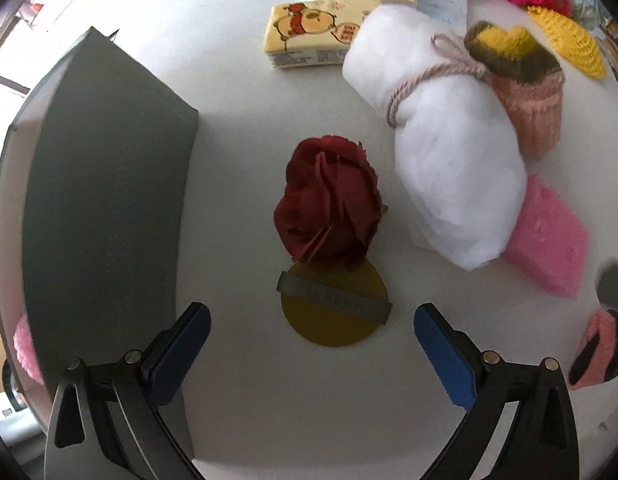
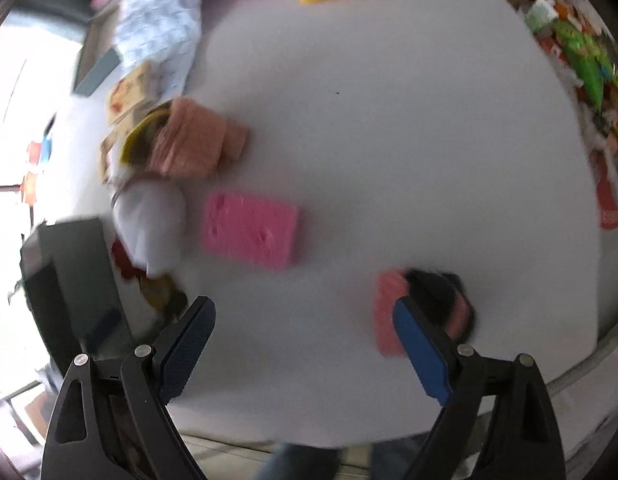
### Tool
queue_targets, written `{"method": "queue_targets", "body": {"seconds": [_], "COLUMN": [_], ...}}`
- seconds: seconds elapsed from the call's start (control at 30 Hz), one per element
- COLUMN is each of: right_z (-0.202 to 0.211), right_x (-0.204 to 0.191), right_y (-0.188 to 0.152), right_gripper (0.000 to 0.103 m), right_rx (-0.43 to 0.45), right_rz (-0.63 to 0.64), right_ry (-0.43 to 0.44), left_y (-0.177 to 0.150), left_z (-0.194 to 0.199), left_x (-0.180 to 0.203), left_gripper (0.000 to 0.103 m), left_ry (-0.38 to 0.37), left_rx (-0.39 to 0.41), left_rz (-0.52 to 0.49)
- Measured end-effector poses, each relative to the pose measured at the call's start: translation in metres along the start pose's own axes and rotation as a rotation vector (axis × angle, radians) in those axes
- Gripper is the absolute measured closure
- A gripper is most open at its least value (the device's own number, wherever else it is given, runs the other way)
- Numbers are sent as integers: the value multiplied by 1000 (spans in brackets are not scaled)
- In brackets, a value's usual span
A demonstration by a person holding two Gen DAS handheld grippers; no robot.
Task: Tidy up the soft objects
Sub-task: 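Move both tools back toward the pink sponge and yellow disc on the table, then grasp the pink foam sponge with the right tool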
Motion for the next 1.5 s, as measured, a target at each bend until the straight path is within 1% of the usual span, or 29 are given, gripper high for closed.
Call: {"method": "queue_targets", "body": {"seconds": [0.07,0.2,0.33,0.4,0.53,0.63,0.67,0.73,0.8,0.83,0.87,0.9,0.93,0.97,1.0,1.07,1.13,1.17,1.23,1.27,1.3,1.33,1.37,1.4,1.5], "right_z": [-13,-31,-44,-47,-51,-50,-50,-51,-52,-50,-48,-46,-43,-39,-36,-30,-22,-19,-11,-7,-4,-1,1,5,12], "right_x": [-4,-7,-17,-26,-42,-44,-45,-54,-61,-61,-60,-61,-58,-55,-50,-36,-16,-7,17,27,33,39,42,44,45], "right_y": [9,19,24,24,24,24,24,26,27,26,25,25,26,33,34,36,38,38,39,40,40,40,41,41,39], "right_gripper": [11,11,11,11,10,9,9,9,9,13,21,26,38,53,58,72,75,75,75,73,69,50,25,20,20], "right_rx": [-12,-16,-10,-7,7,7,6,-2,10,20,30,38,45,40,28,29,36,41,60,60,59,60,61,75,102], "right_rz": [-39,-112,-151,-139,-82,-92,-92,-60,-24,-11,-4,0,5,9,9,12,24,28,41,43,38,30,27,30,75], "right_ry": [-8,-17,20,19,-17,50,58,27,25,21,8,2,21,58,78,71,34,15,-50,-41,-20,-1,2,5,-8], "left_y": [-1,-3,-6,-5,-4,-3,-3,-4,-4,-3,-1,-1,0,2,5,9,9,7,2,0,-2,-3,-3,-3,-5], "left_z": [-1,-2,-6,-9,-9,-8,-8,-8,-7,-8,-14,-13,-14,-14,-15,-15,-15,-14,-13,-12,-12,-12,-12,-12,-15], "left_x": [0,-3,-9,-15,-13,-10,-10,-9,-6,-6,-15,-22,-22,-22,-20,-17,-14,-10,-2,2,4,5,4,4,5], "left_gripper": [1,1,0,0,0,0,0,0,0,0,0,0,0,0,0,0,0,0,0,0,0,0,0,0,0], "left_ry": [-18,-58,-110,-145,-147,-146,-146,-147,-147,-147,-149,-149,-149,-149,-148,-148,-149,-151,-151,-150,-151,-153,-154,-154,-153], "left_rx": [16,21,5,-16,-18,-16,-15,-15,-16,-18,-21,-24,-28,-31,-31,-29,-30,-30,-24,-14,-6,-2,0,-1,-3], "left_rz": [-2,3,36,60,41,41,41,41,42,43,43,42,41,41,39,37,18,6,-36,-53,-61,-56,-51,-50,-59]}}
Point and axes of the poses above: each gripper's, at about its wrist camera, not at the fingertips, and z roughly against the way its jaws point, x to its right, y to its top, the point moved 1 cm from there along -z, roughly the way its jaws point, and after that the axes turned 1 degree about -y, right-handed, at the moved point
